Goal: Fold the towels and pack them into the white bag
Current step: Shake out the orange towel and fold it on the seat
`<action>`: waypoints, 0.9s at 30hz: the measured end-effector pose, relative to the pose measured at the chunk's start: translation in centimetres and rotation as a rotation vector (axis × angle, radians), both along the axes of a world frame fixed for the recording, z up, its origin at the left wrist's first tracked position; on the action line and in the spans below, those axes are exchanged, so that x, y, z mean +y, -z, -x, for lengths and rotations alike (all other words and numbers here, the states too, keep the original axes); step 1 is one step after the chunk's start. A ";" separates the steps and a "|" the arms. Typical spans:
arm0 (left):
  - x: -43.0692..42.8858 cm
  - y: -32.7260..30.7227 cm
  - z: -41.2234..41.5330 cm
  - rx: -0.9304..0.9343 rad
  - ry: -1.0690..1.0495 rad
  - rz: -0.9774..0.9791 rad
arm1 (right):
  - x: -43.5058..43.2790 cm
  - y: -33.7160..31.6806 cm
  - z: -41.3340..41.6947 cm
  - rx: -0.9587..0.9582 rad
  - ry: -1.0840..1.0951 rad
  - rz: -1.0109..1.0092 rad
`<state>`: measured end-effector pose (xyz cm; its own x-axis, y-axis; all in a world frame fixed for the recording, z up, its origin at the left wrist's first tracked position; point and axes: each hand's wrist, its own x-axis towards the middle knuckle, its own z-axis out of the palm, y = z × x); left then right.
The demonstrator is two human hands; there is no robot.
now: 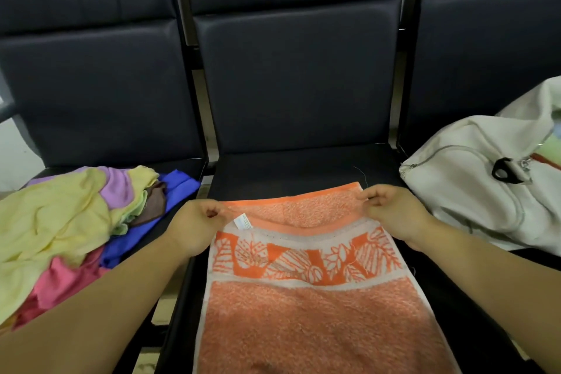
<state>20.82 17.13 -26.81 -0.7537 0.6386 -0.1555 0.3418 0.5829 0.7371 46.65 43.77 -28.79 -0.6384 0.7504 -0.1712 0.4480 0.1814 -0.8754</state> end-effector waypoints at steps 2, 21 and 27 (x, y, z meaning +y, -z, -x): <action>0.2 0.4 0.9 0.040 -0.081 -0.049 | 1.1 -0.1 1.1 0.001 0.056 -0.054; 3.4 3.8 4.5 0.242 -0.098 0.037 | 6.2 2.8 6.5 -0.124 -0.117 -0.434; 4.1 3.9 4.5 0.292 -0.062 0.076 | 6.8 2.5 6.0 -0.229 -0.064 -0.456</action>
<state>16.30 21.21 -30.72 -0.8109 0.5846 0.0279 0.4946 0.6591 0.5665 40.62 50.56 -31.25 -0.6697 0.7422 0.0241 0.5943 0.5552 -0.5819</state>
